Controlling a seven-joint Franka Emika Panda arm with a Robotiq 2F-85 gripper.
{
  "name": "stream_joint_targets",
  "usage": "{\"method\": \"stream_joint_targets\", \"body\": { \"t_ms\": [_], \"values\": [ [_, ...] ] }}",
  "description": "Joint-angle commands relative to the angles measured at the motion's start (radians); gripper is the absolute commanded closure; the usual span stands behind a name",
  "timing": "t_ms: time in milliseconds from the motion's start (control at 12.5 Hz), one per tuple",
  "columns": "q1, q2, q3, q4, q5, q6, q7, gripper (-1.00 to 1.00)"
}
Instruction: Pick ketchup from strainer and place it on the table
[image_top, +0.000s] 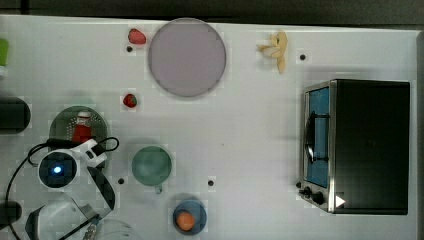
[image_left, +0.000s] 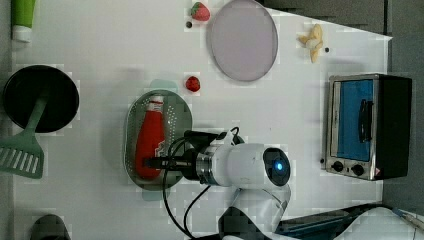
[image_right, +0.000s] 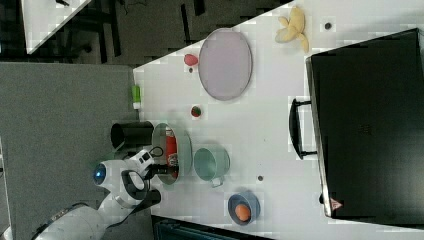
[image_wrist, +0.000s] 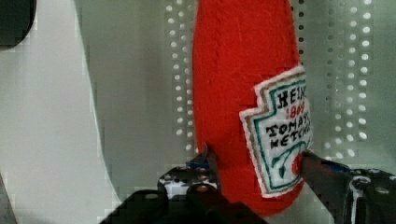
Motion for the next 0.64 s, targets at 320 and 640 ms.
{"method": "stream_joint_targets", "body": {
  "t_ms": [320,640],
  "values": [
    [-0.008,-0.282,0.021,0.071,0.085,-0.293,0.048,-0.18],
    [-0.062,-0.401,-0.061,0.204,0.144,-0.597,0.026,-0.18]
  ]
}}
